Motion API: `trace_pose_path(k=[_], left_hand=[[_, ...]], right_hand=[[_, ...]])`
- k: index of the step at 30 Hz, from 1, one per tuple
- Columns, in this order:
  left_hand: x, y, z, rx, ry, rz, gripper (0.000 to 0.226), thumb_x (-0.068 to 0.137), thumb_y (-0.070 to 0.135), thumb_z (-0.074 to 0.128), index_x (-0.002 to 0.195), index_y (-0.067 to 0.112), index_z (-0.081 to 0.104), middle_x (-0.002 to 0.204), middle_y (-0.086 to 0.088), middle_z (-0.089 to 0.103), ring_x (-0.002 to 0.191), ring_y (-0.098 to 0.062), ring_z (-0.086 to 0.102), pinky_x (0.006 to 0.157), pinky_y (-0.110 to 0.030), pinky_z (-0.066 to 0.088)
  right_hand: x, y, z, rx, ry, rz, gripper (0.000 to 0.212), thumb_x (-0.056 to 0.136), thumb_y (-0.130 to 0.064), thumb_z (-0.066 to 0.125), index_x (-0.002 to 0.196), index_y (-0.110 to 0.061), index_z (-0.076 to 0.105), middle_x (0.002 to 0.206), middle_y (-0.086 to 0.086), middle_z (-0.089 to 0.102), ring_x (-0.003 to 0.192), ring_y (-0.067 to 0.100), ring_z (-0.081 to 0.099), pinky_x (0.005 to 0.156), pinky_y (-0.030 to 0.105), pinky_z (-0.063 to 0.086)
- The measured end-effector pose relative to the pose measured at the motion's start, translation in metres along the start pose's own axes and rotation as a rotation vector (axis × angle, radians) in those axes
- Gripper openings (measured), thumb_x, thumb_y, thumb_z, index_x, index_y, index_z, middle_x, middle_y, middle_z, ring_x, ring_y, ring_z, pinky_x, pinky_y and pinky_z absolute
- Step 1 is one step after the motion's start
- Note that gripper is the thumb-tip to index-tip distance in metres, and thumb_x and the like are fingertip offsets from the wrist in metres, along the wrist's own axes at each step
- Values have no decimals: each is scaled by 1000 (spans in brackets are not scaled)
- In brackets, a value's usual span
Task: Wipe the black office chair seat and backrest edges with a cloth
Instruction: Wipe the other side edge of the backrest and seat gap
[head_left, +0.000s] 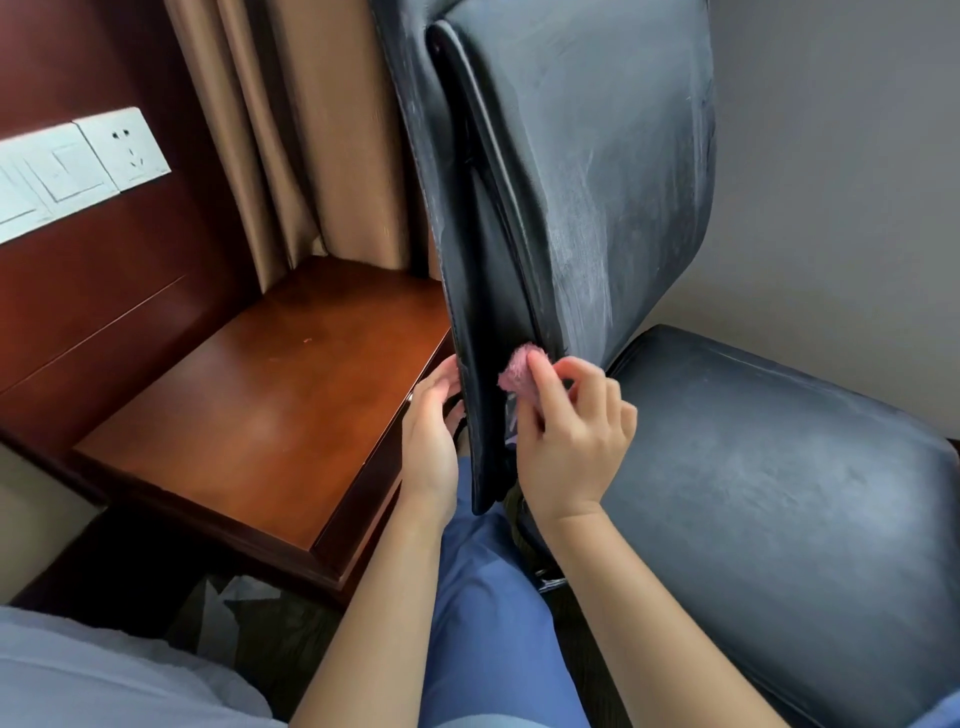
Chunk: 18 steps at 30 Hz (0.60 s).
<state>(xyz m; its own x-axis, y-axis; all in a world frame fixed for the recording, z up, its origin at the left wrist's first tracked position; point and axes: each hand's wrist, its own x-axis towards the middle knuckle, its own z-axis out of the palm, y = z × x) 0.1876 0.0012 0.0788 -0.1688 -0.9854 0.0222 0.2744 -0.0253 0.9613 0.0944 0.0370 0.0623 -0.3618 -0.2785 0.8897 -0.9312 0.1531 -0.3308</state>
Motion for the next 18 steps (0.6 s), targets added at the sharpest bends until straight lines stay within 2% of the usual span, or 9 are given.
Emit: trace_pose_path(k=[5, 8, 13, 16, 18], left_hand=[[0, 0, 2, -47, -32, -39, 42, 100, 15, 29, 103, 32, 67, 114, 6, 69, 117, -12, 59, 108, -41, 40], [1, -1, 0, -30, -39, -25, 42, 100, 16, 29, 102, 35, 66, 115, 8, 69, 116, -11, 58, 108, -42, 40], [-2, -5, 0, -39, -29, -37, 37, 102, 19, 31, 106, 33, 64, 119, 5, 67, 115, -9, 59, 106, -37, 42], [-2, -5, 2, -36, -41, -20, 35, 101, 20, 32, 108, 33, 64, 121, 4, 65, 117, -11, 58, 104, -35, 43], [-3, -4, 3, -47, -31, -12, 36, 102, 19, 31, 106, 34, 63, 119, 6, 66, 115, -9, 58, 97, -28, 44]], right_hand=[[-28, 14, 2, -92, -175, -44, 22, 76, -11, 71, 96, -20, 72, 88, 1, 63, 70, 19, 51, 59, 30, 32], [-23, 12, 2, 4, -154, 20, 15, 82, -14, 65, 95, -16, 73, 84, 3, 61, 68, 19, 50, 55, 30, 36], [5, -2, 5, 105, -65, 20, 16, 84, -14, 63, 97, -12, 73, 85, 6, 62, 69, 20, 51, 58, 31, 40], [-20, 9, 7, 39, -160, 1, 16, 82, -14, 60, 92, -12, 72, 86, 5, 61, 71, 18, 47, 56, 30, 36], [-40, 15, 7, 10, -233, 1, 20, 79, -12, 55, 90, -11, 72, 84, 5, 60, 69, 19, 47, 54, 30, 39]])
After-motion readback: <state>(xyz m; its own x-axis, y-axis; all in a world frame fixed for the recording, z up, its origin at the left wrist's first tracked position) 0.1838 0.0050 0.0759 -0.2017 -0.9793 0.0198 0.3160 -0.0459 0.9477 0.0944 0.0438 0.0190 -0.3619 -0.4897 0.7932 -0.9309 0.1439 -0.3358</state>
